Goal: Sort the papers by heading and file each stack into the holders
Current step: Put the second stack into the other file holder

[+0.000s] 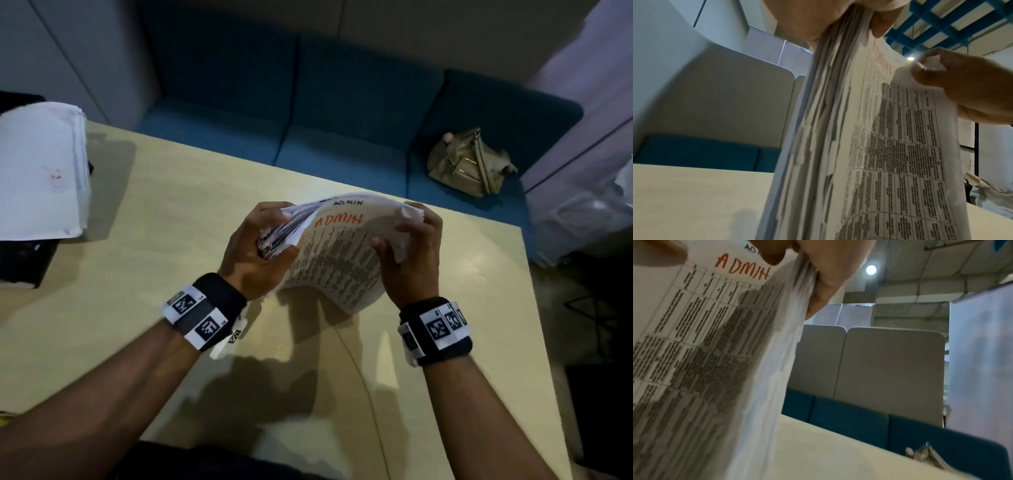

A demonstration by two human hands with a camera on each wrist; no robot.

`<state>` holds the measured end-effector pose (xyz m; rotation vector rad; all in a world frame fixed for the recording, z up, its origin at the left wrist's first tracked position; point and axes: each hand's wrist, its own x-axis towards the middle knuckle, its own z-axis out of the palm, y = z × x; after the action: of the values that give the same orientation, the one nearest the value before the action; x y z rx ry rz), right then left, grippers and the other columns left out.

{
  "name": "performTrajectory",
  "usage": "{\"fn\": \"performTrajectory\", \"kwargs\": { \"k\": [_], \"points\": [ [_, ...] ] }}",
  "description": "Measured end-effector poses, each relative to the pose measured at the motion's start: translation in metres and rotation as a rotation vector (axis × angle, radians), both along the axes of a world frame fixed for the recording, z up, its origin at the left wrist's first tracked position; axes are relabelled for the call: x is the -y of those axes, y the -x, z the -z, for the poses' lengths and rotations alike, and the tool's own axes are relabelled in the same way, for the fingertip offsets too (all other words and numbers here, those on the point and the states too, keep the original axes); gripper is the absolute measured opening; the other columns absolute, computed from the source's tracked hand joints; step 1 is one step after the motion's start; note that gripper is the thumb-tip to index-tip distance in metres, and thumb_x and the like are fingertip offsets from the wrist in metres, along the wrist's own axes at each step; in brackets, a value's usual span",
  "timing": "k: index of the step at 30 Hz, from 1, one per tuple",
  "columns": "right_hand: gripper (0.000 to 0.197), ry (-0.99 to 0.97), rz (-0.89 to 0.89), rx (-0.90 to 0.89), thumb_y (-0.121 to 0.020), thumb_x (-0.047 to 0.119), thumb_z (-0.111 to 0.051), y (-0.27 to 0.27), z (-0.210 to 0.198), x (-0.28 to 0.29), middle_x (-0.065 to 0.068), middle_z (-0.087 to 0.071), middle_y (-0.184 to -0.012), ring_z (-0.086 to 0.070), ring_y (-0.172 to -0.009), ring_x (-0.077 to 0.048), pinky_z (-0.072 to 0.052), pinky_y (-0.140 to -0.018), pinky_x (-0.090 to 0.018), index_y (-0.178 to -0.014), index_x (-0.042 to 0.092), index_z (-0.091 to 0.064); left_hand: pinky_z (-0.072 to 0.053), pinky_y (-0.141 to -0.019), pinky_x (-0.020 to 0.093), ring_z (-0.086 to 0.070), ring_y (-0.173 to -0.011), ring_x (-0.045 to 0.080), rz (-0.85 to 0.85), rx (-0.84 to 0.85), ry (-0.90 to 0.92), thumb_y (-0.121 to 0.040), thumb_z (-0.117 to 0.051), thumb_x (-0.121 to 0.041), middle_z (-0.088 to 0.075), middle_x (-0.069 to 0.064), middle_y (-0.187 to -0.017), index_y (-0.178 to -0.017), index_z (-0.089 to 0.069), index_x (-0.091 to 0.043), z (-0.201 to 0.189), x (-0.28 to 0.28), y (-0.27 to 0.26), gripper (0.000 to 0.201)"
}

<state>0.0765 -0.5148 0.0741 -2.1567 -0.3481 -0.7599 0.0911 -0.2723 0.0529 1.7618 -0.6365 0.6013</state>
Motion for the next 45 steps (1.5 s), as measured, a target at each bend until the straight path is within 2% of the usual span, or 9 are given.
{"fn": "performTrajectory", "kwargs": {
  "k": [5, 9, 12, 16, 21, 28, 31, 38, 45],
  "points": [
    [0.057, -0.301, 0.073, 0.074, -0.084, 0.037, -0.067, -0.005, 0.009, -0.011, 0.014, -0.035, -0.127, -0.05, -0.104, -0.007, -0.046, -0.086, -0.018, -0.12, 0.007, -0.034, -0.052, -0.088, 0.038, -0.064, -0.103, 0.016, -0.022, -0.262, 0.109, -0.08, -0.073, -0.029, -0.063, -0.003, -0.113, -0.141, -0.022, -0.042, 0.011, 0.006, 0.007, 0.08],
    [0.063, -0.485, 0.09, -0.009, -0.077, 0.057, -0.066, -0.008, 0.003, -0.028, 0.024, -0.038, -0.126, -0.054, -0.104, -0.018, -0.051, -0.082, -0.032, -0.124, 0.045, -0.027, -0.056, -0.083, 0.04, -0.066, -0.097, 0.013, 0.053, -0.362, 0.267, -0.077, -0.074, -0.044, -0.065, -0.02, -0.109, -0.128, -0.041, -0.049, 0.005, 0.013, 0.01, 0.06],
    [0.074, -0.588, 0.057, -0.069, -0.071, 0.051, -0.075, -0.01, 0.006, -0.024, -0.008, -0.049, -0.119, -0.059, -0.097, -0.025, -0.053, -0.072, -0.028, -0.124, 0.035, -0.026, -0.057, -0.081, 0.04, -0.068, -0.094, 0.016, 0.023, -0.378, 0.262, -0.076, -0.071, -0.029, -0.068, -0.021, -0.105, -0.12, -0.047, -0.048, 0.005, 0.012, 0.007, 0.053],
    [0.078, -0.478, 0.122, -0.444, -0.06, 0.05, -0.068, -0.004, 0.033, -0.019, 0.004, -0.059, -0.103, -0.062, -0.093, -0.006, -0.047, -0.066, -0.009, -0.122, 0.005, -0.05, -0.048, -0.097, 0.024, -0.062, -0.101, 0.0, -0.034, -0.528, 0.116, -0.079, -0.072, -0.014, -0.065, -0.016, -0.111, -0.12, -0.058, -0.027, 0.034, 0.008, 0.003, 0.046],
    [0.073, -0.421, 0.239, -0.496, -0.059, 0.053, -0.068, -0.006, 0.044, -0.032, 0.003, -0.06, -0.095, -0.055, -0.087, -0.015, -0.035, -0.054, 0.004, -0.114, 0.006, -0.061, -0.04, -0.062, 0.0, -0.054, -0.064, -0.018, -0.08, -0.89, 0.306, -0.076, -0.067, 0.01, -0.06, -0.036, -0.065, -0.077, -0.045, -0.036, 0.02, 0.022, 0.011, 0.051],
    [0.054, -0.364, 0.242, -0.651, -0.072, 0.028, -0.078, -0.004, 0.058, -0.053, -0.016, -0.065, -0.111, -0.059, -0.1, -0.027, -0.041, -0.074, -0.025, -0.116, 0.003, -0.06, -0.047, -0.077, 0.004, -0.061, -0.08, -0.002, -0.085, -0.834, 0.324, -0.089, -0.05, -0.017, -0.069, 0.001, -0.089, -0.102, -0.07, -0.003, 0.016, -0.007, 0.031, 0.028],
    [0.04, -0.508, 0.066, -0.736, -0.067, 0.014, -0.083, -0.021, 0.042, -0.077, -0.002, -0.066, -0.098, -0.06, -0.097, -0.028, -0.053, -0.071, -0.025, -0.101, 0.015, -0.062, -0.057, -0.069, 0.022, -0.072, -0.076, 0.01, -0.152, -0.829, 0.26, -0.08, -0.052, -0.017, -0.076, 0.0, -0.085, -0.079, -0.079, -0.014, -0.005, -0.046, 0.046, 0.027],
    [0.04, -0.249, -0.404, -0.794, -0.063, 0.0, -0.082, -0.063, -0.01, -0.205, 0.029, -0.068, -0.066, -0.061, -0.068, 0.017, -0.047, -0.056, -0.004, -0.099, 0.004, -0.065, -0.054, -0.07, 0.018, -0.07, -0.075, 0.003, -0.441, -0.901, 0.458, -0.084, -0.063, 0.009, -0.075, -0.008, -0.076, -0.089, -0.068, -0.008, -0.012, -0.176, 0.082, 0.019],
    [0.025, -0.085, -0.748, -0.666, -0.075, 0.05, -0.068, -0.082, -0.051, -0.376, 0.017, -0.07, -0.081, -0.064, -0.071, 0.007, -0.045, -0.057, -0.008, -0.091, 0.034, -0.058, -0.053, -0.07, 0.015, -0.067, -0.067, 0.0, -0.849, -0.607, 0.728, -0.084, -0.06, 0.014, -0.071, -0.012, -0.063, -0.065, -0.07, -0.014, -0.089, -0.318, 0.106, 0.036]
  ]
}}
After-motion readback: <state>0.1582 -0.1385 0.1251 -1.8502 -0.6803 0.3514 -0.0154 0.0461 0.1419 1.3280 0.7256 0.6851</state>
